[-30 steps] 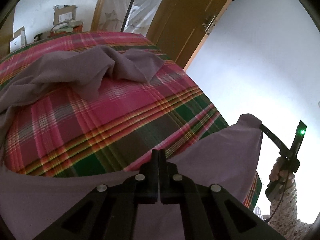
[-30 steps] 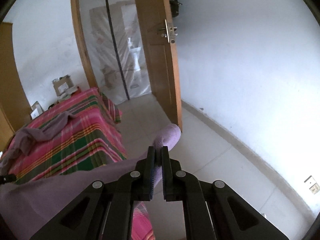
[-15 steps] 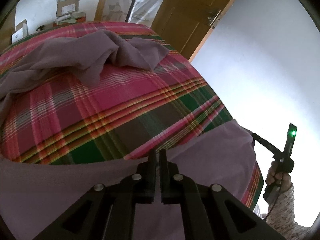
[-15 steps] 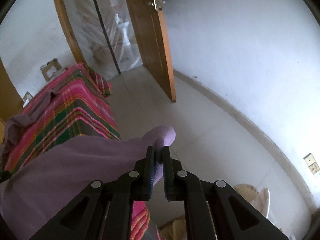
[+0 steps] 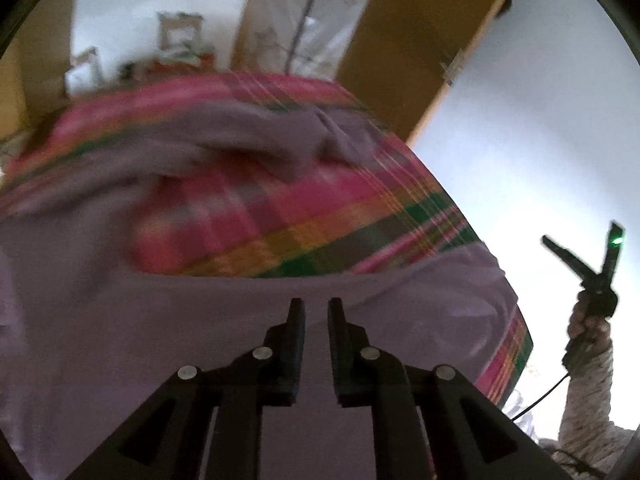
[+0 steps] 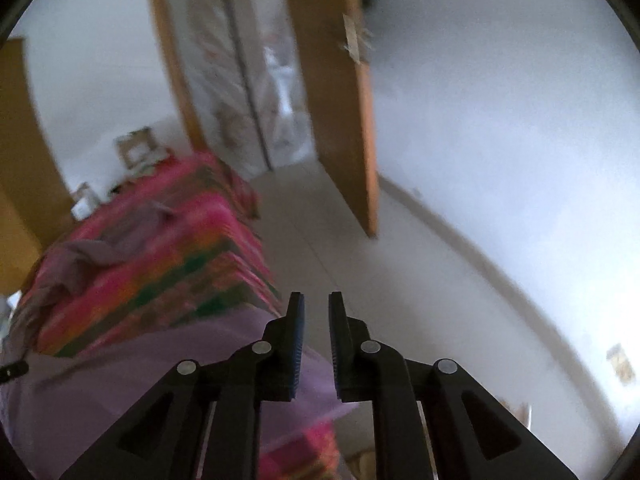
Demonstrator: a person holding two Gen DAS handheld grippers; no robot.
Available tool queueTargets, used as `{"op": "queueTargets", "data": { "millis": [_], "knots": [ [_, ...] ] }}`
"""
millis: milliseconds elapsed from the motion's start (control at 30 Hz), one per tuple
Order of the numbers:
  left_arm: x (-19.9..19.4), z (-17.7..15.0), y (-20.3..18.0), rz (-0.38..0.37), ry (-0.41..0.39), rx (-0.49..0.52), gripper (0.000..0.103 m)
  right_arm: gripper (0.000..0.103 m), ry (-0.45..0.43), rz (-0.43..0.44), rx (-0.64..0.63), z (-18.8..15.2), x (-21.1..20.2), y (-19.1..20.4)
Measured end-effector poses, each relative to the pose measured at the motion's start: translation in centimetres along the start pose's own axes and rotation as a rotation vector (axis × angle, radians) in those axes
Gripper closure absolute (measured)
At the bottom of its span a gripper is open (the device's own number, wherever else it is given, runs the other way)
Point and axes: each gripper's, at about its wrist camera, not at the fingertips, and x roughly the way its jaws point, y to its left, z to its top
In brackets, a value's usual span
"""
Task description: Fold clothes
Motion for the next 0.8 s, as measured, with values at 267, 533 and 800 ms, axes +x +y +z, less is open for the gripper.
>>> {"op": "queueTargets", "data": {
  "millis": [267, 533, 800],
  "knots": [
    [-11.8, 1.7, 7.7, 0.262, -0.153, -0.054, 0.087, 0.078, -0.154, 0.259, -0.269, 7.7, -5.7, 12.7],
    [-18.5, 4.0, 12.8, 0.425, -0.21, -0.047, 0.087, 0.073, -0.177, 0.514, -0.459, 14.5, -7.4, 27.5],
    [-16.1, 6.7, 19.7, 0.498, -0.087, -0.078, 0.087, 0.07, -0.052, 0.654, -0.688, 15.6, -1.2, 42.0]
  ]
}}
